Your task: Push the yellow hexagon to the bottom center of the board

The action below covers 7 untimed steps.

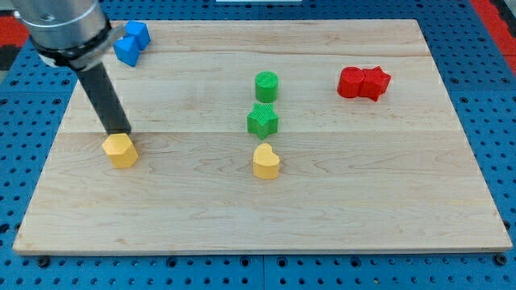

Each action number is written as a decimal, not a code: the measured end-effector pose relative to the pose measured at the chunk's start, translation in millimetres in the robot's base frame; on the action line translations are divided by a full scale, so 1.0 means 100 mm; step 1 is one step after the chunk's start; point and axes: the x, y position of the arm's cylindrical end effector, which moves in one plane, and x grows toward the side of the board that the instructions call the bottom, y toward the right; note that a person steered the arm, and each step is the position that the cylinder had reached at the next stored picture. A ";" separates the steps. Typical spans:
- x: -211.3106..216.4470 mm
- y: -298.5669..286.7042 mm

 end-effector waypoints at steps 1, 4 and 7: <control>0.35 -0.22; 0.65 0.96; 0.19 0.79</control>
